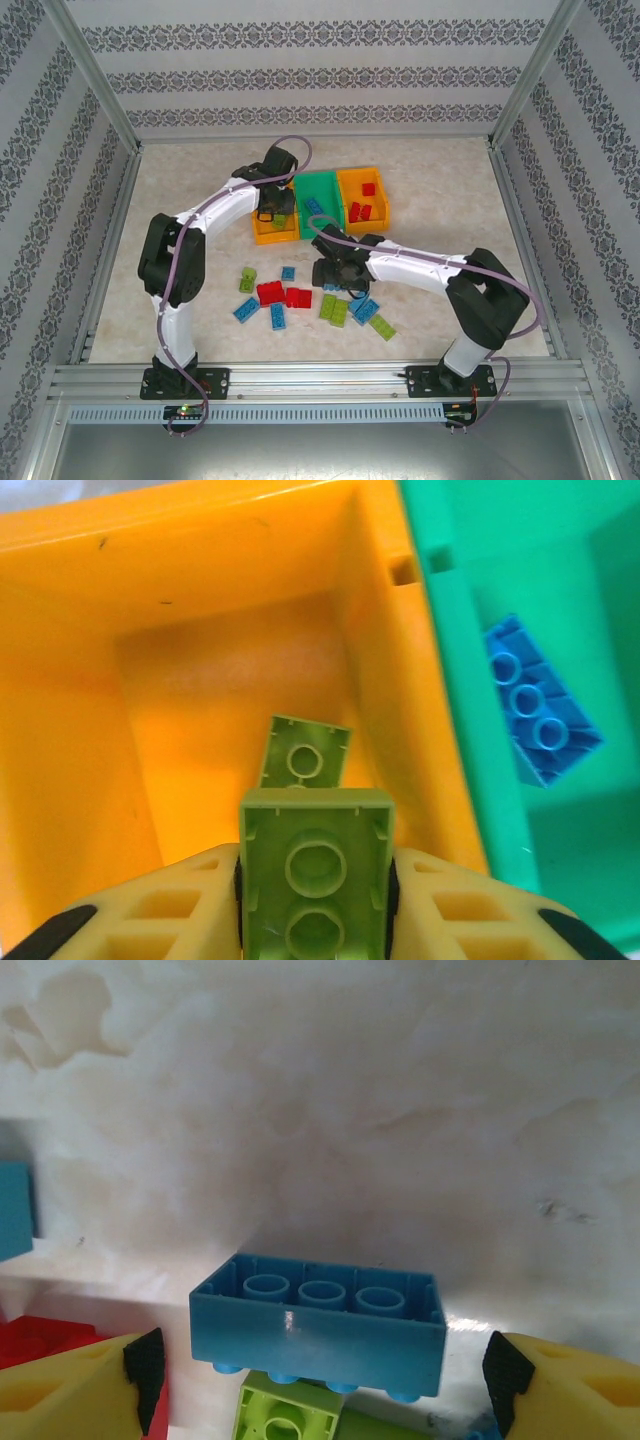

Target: Sort the legos into containers by color

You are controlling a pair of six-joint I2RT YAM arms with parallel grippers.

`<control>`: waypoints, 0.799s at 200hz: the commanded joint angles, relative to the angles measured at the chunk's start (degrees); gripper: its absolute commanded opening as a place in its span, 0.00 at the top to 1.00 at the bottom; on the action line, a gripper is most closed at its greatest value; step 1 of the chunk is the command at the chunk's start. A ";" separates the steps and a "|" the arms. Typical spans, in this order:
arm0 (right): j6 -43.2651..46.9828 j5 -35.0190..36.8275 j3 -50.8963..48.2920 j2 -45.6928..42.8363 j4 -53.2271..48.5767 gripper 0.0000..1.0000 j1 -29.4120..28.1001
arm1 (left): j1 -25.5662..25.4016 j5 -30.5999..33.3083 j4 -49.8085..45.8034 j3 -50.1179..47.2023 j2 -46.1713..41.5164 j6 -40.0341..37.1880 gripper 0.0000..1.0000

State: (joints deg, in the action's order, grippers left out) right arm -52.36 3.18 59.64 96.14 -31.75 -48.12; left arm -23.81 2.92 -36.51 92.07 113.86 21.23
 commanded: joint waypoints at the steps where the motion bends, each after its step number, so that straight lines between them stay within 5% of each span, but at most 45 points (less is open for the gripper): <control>1: -2.69 0.62 2.34 2.23 -2.38 0.13 -0.80 | 0.70 2.42 -2.91 2.82 0.19 -0.19 0.60; 62: -2.24 1.43 3.75 4.77 -3.49 0.15 -0.86 | 0.69 2.00 -0.90 -0.82 -2.56 1.29 0.27; 122: -1.88 1.31 4.69 7.46 -3.85 0.29 -0.84 | 0.70 2.50 2.90 -7.51 -10.17 2.41 0.04; 160: -1.00 1.91 6.17 7.27 -4.29 0.39 -0.81 | 0.65 3.59 5.44 -13.10 -15.06 2.68 0.00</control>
State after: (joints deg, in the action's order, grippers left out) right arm -53.65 3.66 64.14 102.91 -34.33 -48.64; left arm -23.51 4.82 -33.80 82.06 102.08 23.00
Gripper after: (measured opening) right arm 0.649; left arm 0.994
